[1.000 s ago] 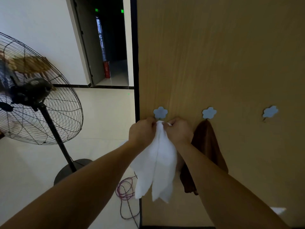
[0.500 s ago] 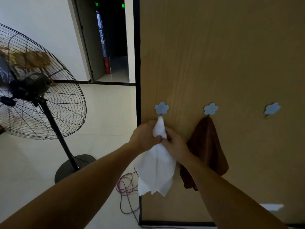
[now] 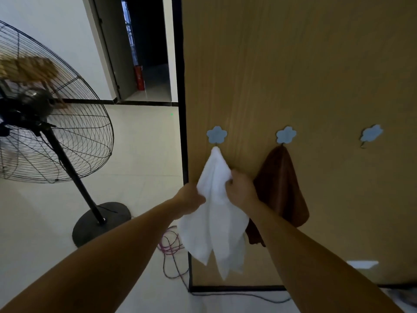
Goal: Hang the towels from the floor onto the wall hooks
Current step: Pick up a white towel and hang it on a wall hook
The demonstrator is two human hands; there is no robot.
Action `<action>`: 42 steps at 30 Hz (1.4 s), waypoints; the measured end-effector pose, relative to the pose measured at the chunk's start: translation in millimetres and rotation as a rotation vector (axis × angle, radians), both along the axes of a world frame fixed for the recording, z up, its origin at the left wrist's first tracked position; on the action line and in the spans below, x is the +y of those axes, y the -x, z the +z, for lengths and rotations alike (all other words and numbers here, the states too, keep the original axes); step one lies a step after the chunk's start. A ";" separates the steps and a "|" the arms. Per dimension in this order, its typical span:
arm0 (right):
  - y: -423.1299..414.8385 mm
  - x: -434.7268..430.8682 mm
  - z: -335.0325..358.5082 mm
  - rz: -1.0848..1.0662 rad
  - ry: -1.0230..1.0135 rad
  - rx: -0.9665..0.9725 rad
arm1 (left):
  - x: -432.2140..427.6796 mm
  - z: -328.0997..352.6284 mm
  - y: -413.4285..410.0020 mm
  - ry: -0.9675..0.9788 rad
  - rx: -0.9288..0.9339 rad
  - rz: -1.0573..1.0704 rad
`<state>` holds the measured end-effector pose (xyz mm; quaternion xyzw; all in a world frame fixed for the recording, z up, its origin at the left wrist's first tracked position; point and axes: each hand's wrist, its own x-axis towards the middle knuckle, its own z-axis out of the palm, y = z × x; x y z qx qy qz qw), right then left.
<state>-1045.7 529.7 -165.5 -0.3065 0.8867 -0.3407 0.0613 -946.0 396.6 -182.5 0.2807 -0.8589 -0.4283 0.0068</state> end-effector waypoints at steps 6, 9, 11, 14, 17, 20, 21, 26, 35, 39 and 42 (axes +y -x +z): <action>0.9 -5.1 -1.6 -0.051 0.077 -0.045 | -1.1 6.6 10.2 0.168 0.218 0.115; 0.1 -6.1 -5.4 -0.050 0.101 -0.089 | 1.7 13.2 9.3 0.247 0.402 0.140; -2.3 -6.4 -3.5 -0.059 0.126 -0.074 | 5.2 19.7 8.9 0.260 0.479 0.117; -9.1 -6.6 3.4 -0.084 0.244 0.075 | 7.5 28.1 8.4 0.334 0.541 0.071; -13.5 -10.4 11.9 -0.043 0.325 0.220 | 5.8 38.1 9.7 0.436 0.574 0.011; -13.3 -16.2 20.4 0.000 0.342 0.129 | -0.1 46.8 16.1 0.497 0.537 0.002; -11.9 -17.6 21.8 -0.011 0.344 0.099 | -1.3 49.8 17.8 0.497 0.532 0.012; -5.7 -20.0 32.9 -0.029 0.471 -0.109 | -3.3 61.6 23.7 0.528 0.533 0.040; 3.8 -15.1 47.9 -0.008 0.601 -0.339 | 0.3 64.5 23.4 0.556 0.604 0.054; 0.4 -12.1 51.5 0.011 0.604 -0.256 | 4.3 62.5 20.0 0.489 0.662 0.032; 1.5 -6.5 55.3 0.070 0.611 -0.331 | -0.3 64.3 15.5 0.346 0.622 0.039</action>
